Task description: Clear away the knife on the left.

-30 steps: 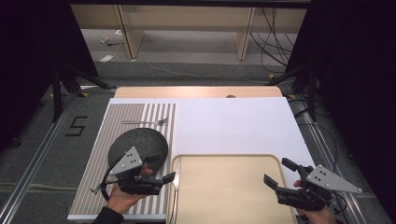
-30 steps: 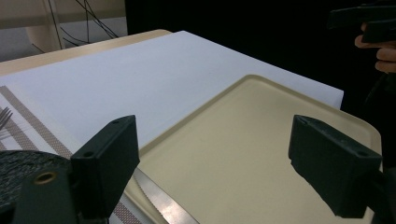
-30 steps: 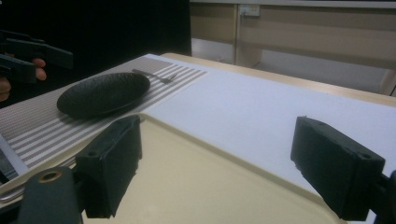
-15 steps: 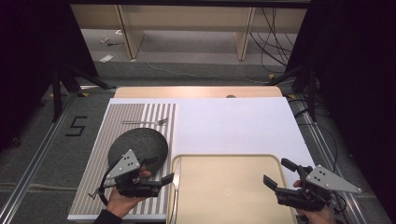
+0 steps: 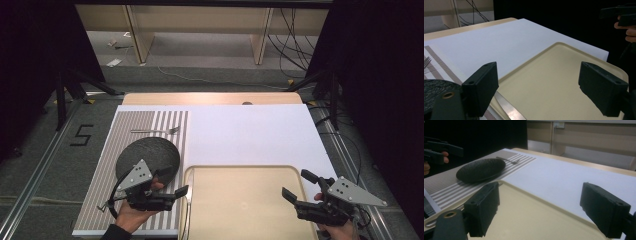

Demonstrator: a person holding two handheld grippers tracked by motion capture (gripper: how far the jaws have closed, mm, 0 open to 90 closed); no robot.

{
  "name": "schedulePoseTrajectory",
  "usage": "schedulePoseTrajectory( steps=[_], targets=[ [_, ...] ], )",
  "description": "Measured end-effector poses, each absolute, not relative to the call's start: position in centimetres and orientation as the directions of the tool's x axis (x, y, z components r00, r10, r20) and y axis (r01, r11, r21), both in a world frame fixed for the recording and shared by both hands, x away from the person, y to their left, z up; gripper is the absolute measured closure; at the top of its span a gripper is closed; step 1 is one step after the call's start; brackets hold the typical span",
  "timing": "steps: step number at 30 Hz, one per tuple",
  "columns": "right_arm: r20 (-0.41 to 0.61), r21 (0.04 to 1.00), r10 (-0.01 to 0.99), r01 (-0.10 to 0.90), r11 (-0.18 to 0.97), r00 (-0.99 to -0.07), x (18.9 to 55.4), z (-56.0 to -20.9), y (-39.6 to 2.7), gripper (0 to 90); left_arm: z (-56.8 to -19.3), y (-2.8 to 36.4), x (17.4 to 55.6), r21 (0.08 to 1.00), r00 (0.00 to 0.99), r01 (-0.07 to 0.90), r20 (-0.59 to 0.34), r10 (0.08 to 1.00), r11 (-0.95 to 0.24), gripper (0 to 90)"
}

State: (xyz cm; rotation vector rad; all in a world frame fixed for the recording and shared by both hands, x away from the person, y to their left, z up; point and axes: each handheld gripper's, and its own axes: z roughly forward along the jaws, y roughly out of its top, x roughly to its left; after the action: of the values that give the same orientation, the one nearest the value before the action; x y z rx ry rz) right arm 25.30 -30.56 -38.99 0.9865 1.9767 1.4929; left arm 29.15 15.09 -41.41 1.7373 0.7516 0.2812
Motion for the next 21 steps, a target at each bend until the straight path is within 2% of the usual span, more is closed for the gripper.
schedulePoseTrajectory(
  steps=[21],
  targets=[
    [0.051, 0.953, 0.773, 0.262, 0.150, -0.632, 25.33, -39.00, -30.54, 17.0, -41.49, 14.95, 29.28, 0.926, 0.767, 0.347, -0.191, 0.612, -0.146, 16.2]
  ],
)
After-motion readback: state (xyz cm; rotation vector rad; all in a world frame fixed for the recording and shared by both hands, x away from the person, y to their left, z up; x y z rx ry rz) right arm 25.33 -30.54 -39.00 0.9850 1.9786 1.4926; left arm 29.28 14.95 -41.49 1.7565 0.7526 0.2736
